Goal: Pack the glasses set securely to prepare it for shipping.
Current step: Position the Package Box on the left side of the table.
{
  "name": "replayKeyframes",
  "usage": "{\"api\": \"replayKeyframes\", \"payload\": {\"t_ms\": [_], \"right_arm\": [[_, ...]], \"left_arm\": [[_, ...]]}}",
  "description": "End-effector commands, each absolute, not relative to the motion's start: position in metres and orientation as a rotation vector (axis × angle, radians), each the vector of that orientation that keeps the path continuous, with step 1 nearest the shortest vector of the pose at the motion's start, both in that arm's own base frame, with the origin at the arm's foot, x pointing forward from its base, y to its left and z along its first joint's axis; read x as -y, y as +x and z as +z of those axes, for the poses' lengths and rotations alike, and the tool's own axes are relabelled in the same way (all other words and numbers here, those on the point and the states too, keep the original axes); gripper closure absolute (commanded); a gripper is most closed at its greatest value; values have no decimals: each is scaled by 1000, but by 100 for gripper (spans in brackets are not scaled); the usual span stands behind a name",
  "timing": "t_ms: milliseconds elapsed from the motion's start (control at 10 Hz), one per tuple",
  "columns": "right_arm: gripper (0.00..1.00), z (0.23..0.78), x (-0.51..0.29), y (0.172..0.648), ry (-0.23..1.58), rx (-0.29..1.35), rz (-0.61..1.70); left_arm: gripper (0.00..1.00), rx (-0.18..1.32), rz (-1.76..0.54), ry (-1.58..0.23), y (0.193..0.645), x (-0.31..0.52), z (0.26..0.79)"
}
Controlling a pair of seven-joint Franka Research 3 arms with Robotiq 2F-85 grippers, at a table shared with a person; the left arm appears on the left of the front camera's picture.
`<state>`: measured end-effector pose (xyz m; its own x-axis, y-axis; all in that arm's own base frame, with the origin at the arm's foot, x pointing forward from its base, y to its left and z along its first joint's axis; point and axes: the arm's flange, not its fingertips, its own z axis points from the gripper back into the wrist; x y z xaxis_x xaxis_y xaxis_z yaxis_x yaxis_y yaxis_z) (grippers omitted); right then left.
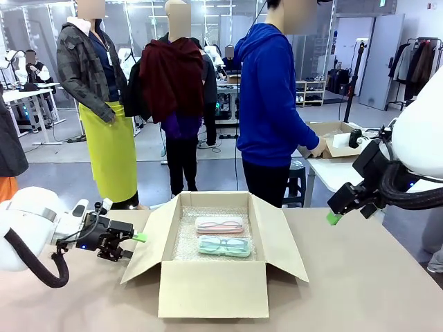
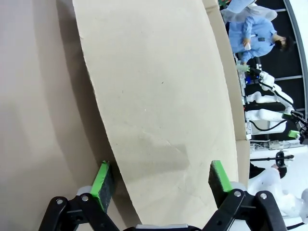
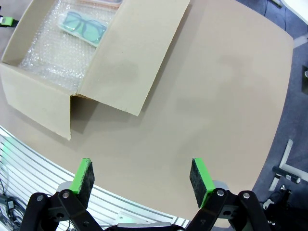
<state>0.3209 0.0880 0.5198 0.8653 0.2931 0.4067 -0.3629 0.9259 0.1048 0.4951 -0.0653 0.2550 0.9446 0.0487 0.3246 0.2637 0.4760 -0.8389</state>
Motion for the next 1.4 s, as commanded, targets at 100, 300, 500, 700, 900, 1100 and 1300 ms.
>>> {"api": "replayKeyframes", "payload": {"t_ms": [100,300,500,700,900,1100,1300], "right_arm": [[0,521,-87,321,177,400,350],[0,521,-87,321,177,400,350],[0,521,-87,321,177,400,350],[0,521,-87,321,177,400,350],[0,521,-87,321,177,400,350],[0,521,-87,321,177,400,350],[0,521,-87,321,177,400,350]], "left_arm": [[27,326,-67,-1154,495,66,255],[84,313,-19,-1231,496,52,259],[100,281,-15,-1278,495,47,258],[94,263,8,-1325,496,44,261],[100,237,4,-1360,496,48,264],[100,233,-19,-1367,496,54,267],[100,237,1,-1364,498,45,269]]}}
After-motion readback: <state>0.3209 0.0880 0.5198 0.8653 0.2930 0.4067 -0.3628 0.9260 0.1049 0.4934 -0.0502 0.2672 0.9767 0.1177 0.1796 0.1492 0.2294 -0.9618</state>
